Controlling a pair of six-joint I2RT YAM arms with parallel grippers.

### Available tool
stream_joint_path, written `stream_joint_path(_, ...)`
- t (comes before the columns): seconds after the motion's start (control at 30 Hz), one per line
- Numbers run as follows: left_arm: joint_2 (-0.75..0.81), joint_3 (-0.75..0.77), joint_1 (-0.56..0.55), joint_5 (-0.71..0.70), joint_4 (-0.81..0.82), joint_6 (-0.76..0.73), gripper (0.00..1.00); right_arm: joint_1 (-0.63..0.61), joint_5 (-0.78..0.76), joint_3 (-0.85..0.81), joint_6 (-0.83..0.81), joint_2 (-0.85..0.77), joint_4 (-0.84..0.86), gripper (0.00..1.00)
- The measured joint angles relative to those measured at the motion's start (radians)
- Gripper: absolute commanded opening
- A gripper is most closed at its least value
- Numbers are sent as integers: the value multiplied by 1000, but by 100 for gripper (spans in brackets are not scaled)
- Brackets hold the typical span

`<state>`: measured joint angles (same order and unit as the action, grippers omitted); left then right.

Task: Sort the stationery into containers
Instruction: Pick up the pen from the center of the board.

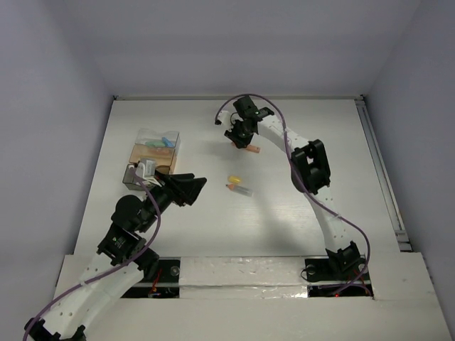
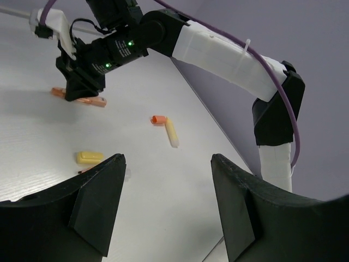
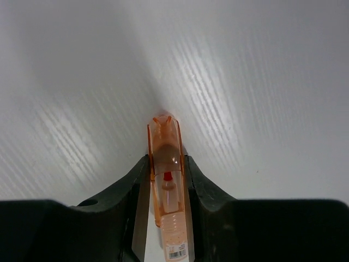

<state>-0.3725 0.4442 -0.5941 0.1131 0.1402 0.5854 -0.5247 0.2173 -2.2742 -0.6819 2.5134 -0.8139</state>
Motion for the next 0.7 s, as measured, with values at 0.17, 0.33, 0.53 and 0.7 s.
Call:
stream_joint_path(0.17,-16,-54,0,34,55,33,60,0,-47,94,134,-41,153,0)
stream_joint_path(0.33,-83,-88,0,53,108,53,60,0,-108,315,334,-198,346,0)
stream_joint_path(0.53,-165,-98,0,51,189,60,60,0,-143,665,616,-579,609,0)
stream_joint_path(0.7,-229,-98,0,36,256,52,59,0,-130,967,872,-924,863,0)
